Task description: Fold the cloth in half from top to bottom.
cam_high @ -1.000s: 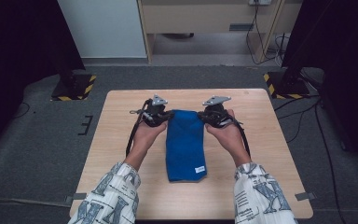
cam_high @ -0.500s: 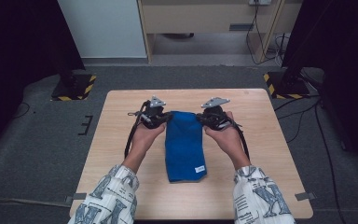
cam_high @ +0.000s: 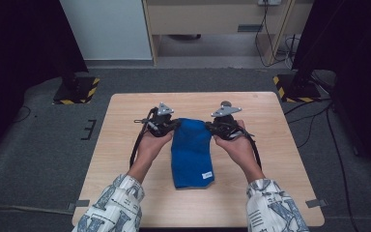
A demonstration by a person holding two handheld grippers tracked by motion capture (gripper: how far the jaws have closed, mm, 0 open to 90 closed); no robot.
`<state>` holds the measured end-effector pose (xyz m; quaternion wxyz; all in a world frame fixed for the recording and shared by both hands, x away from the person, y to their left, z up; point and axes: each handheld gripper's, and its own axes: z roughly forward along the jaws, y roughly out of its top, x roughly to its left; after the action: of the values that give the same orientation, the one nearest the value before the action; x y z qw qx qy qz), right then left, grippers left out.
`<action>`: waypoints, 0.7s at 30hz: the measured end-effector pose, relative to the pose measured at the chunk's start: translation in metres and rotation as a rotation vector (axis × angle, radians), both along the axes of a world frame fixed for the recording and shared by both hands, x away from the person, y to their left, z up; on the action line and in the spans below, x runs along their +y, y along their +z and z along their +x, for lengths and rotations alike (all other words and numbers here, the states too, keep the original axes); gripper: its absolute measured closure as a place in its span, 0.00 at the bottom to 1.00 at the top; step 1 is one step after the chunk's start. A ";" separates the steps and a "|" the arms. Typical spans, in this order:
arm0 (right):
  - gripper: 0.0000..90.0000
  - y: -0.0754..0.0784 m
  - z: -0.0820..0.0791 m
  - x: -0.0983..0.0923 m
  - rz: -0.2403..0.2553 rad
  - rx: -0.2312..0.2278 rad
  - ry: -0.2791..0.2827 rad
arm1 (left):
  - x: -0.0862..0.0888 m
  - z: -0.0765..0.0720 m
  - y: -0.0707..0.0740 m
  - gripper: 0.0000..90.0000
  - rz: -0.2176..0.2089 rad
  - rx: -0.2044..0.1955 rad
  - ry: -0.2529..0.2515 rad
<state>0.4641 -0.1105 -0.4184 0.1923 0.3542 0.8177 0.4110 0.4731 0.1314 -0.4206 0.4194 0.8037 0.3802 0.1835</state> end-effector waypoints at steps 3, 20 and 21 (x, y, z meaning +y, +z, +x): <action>0.96 0.001 -0.004 -0.002 0.002 -0.005 -0.003 | -0.002 -0.002 -0.001 0.95 0.003 -0.002 -0.007; 0.96 -0.010 -0.018 -0.007 0.002 0.004 0.005 | -0.002 -0.021 -0.009 0.95 -0.008 0.008 -0.035; 0.96 -0.011 -0.019 -0.007 0.001 0.003 0.006 | -0.001 -0.022 -0.010 0.95 -0.006 0.006 -0.038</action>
<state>0.4451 -0.1177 -0.4296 0.1893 0.3524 0.8189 0.4115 0.4507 0.1299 -0.4302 0.4242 0.8100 0.3665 0.1720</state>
